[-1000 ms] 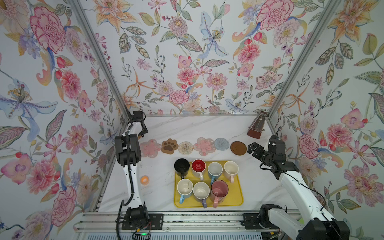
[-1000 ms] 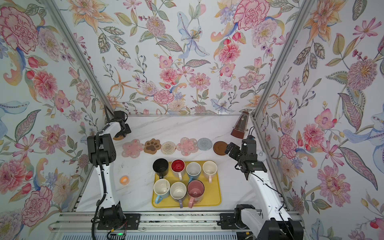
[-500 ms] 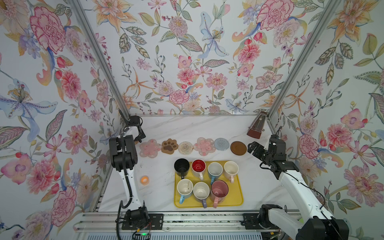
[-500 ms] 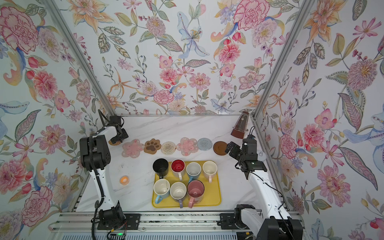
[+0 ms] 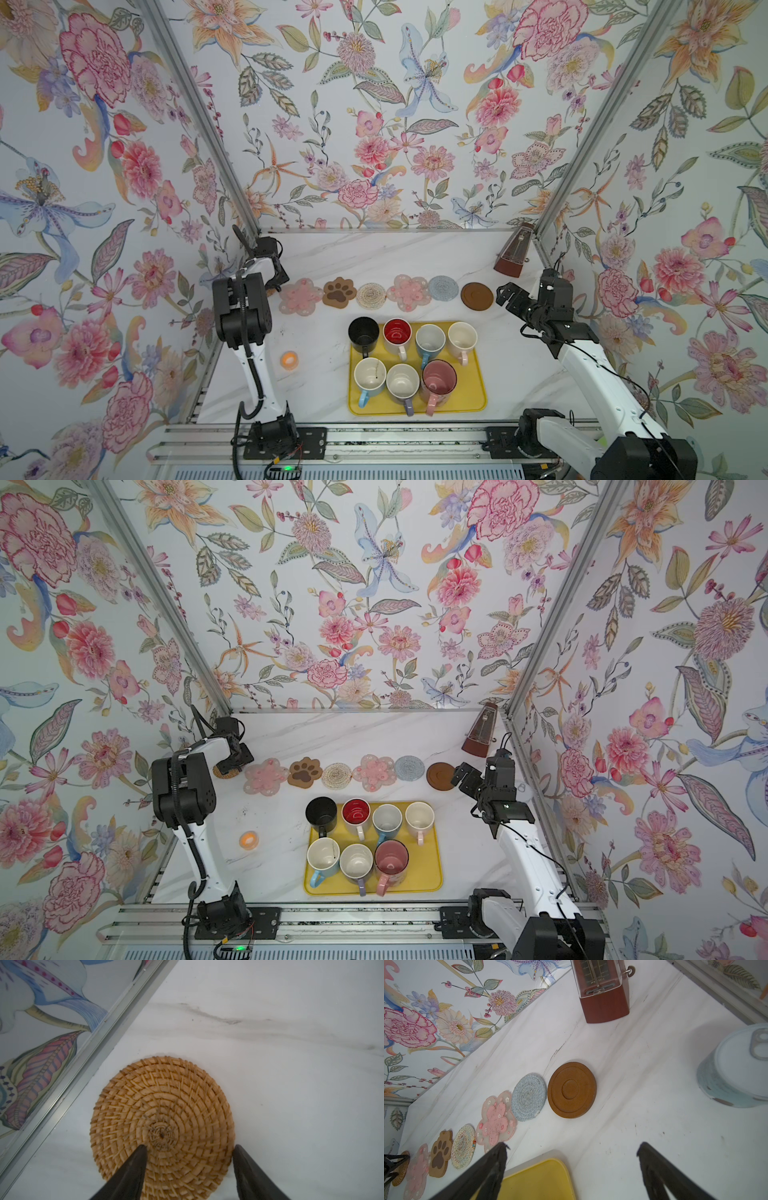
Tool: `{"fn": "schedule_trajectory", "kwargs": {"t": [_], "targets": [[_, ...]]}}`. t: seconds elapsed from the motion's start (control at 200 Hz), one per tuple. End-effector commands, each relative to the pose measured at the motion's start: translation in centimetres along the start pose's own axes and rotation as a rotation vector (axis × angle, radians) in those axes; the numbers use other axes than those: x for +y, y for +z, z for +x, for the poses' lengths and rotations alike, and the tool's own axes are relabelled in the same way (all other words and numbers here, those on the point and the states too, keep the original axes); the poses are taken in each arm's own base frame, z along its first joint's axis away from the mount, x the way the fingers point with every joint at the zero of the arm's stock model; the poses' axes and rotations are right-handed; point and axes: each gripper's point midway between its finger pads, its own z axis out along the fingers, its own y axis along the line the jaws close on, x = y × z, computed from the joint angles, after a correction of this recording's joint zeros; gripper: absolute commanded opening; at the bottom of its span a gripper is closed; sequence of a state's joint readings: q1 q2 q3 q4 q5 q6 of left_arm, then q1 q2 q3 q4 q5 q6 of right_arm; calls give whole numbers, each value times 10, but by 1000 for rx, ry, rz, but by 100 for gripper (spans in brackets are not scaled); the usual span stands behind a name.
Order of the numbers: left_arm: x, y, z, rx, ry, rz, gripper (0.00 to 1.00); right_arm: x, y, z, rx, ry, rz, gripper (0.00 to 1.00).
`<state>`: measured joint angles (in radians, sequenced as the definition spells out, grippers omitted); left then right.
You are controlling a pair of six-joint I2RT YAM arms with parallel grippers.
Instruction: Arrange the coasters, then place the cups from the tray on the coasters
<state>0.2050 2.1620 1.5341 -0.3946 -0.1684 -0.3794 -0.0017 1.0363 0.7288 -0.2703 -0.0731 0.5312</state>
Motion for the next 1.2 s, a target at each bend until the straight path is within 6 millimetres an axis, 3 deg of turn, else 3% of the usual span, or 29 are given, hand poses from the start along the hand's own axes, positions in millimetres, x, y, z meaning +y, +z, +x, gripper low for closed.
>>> {"fn": "schedule_trajectory", "kwargs": {"t": [0.0, 0.555, 1.196], "targets": [[17, 3, 21, 66, -24, -41, 67, 2, 0, -2, -7, -12, -17, 99], [32, -12, 54, 96, -69, -44, 67, 5, 1, -3, -10, -10, -34, 99], [29, -24, 73, 100, -100, 15, 67, 8, 1, -3, -12, -8, -55, 99]]}}
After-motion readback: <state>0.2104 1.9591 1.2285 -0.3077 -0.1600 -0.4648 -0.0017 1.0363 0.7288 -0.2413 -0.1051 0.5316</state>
